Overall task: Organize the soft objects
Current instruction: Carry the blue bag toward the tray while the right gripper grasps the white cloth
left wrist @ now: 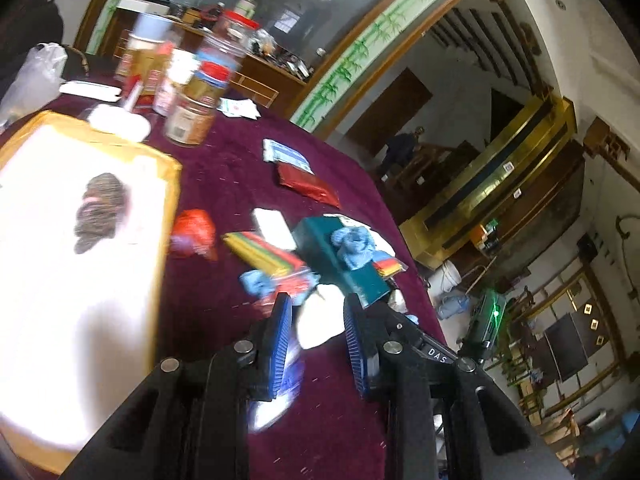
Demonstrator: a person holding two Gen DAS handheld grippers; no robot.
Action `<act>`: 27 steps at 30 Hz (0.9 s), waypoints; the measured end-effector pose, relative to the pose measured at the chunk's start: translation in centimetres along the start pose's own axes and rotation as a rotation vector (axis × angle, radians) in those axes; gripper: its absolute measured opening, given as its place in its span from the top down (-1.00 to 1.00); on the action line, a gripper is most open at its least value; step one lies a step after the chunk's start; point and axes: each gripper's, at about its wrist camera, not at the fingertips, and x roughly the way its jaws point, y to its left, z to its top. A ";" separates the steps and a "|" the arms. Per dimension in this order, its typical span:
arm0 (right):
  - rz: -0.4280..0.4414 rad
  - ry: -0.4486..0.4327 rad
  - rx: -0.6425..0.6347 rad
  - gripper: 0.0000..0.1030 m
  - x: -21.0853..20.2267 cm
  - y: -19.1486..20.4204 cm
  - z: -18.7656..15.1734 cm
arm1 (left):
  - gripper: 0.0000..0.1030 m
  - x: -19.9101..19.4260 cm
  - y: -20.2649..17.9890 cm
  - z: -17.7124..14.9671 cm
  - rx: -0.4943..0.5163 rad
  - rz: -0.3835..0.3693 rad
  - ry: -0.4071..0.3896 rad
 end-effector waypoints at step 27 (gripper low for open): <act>0.034 0.139 -0.063 0.55 0.6 3.8 -1.0 | 0.20 10.1 0.7 -4.0 0.139 0.282 0.148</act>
